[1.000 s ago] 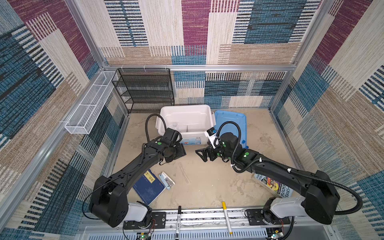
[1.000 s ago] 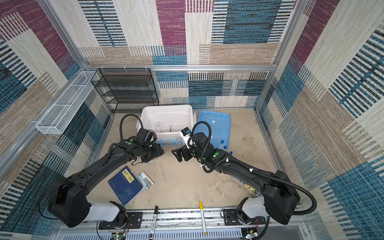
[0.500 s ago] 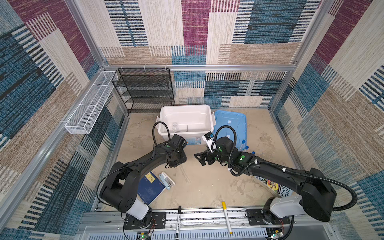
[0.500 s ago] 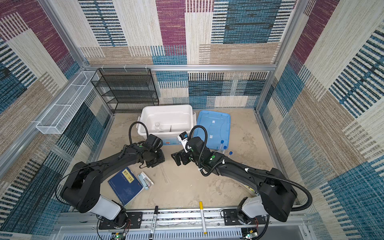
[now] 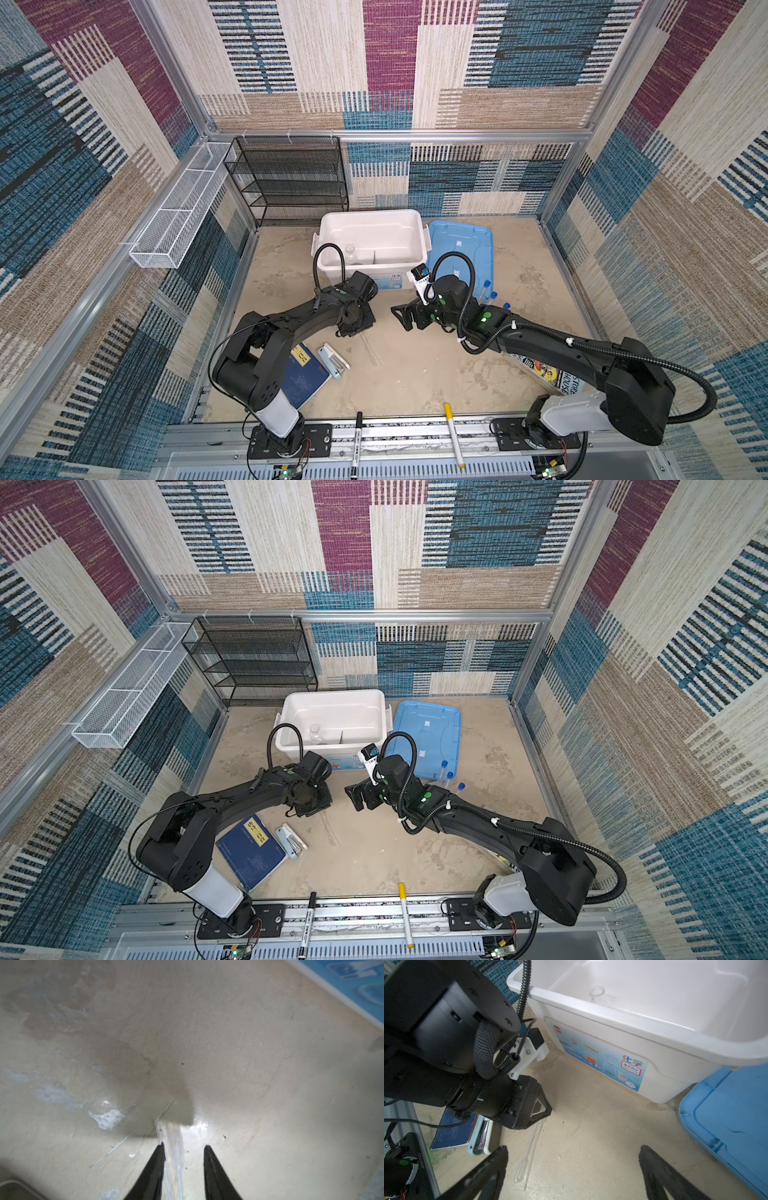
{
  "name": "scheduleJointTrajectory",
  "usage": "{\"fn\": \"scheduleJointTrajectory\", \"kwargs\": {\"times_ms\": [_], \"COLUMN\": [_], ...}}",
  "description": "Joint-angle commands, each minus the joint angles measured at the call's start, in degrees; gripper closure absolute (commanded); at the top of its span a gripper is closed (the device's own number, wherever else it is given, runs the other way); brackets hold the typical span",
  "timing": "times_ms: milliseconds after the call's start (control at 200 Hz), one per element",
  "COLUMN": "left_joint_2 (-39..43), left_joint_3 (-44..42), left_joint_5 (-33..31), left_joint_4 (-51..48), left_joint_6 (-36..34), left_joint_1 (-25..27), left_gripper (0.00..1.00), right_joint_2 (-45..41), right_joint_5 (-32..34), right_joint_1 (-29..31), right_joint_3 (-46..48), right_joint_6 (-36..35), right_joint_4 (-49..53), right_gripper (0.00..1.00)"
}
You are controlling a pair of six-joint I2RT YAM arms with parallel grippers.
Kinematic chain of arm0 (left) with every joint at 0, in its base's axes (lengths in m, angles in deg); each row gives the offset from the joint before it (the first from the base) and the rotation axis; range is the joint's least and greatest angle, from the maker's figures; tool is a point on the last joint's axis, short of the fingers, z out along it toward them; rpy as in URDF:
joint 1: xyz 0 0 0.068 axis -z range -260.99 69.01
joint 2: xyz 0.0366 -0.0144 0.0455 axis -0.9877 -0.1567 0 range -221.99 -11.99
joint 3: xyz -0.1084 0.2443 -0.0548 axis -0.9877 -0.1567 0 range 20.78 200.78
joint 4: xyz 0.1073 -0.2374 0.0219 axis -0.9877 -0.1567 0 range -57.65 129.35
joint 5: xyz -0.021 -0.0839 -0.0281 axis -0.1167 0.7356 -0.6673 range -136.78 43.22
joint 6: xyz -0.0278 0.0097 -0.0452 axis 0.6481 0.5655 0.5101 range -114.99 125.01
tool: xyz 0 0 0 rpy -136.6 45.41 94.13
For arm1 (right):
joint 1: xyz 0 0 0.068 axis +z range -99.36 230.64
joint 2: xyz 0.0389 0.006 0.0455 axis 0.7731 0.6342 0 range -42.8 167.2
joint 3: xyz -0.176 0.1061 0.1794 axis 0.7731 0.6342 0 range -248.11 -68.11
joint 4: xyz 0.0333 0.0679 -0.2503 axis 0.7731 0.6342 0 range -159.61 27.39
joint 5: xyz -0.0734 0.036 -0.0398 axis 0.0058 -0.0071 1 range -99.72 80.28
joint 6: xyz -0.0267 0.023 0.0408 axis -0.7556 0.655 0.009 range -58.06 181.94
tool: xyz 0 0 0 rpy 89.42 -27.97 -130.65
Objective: Organize the chemistry lab equipment
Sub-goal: 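Close the left gripper around the glass dropper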
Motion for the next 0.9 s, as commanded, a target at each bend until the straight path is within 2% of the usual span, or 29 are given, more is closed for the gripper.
{"fn": "scheduleJointTrajectory", "kwargs": {"times_ms": [0,45,401,646,896], "left_joint_2": [-0.6,-0.8,-2.1,-2.4,-3.0], "left_joint_3": [0.5,0.5,0.6,0.6,0.7], "left_joint_5": [-0.6,-0.6,-1.3,-2.1,-2.4], "left_joint_4": [-0.2,-0.3,-0.5,-0.9,-1.3], "left_joint_6": [0.4,0.3,0.2,0.3,0.3], "left_joint_1": [0.1,0.1,0.6,1.3,2.0], "left_gripper": [0.68,0.71,0.75,0.83,0.83], "right_joint_2": [-0.1,-0.2,-0.8,-0.8,-1.0], "right_joint_5": [1.4,1.6,2.6,3.2,3.8], "right_joint_1": [0.1,0.1,0.1,0.1,0.1], "right_joint_3": [0.3,0.4,1.2,1.6,1.9], "right_joint_6": [-0.4,-0.5,-0.6,-0.4,-0.4], "right_joint_4": [-2.1,-2.1,-2.5,-2.7,-3.0], "right_gripper": [0.00,0.01,0.01,0.01,0.01]}}
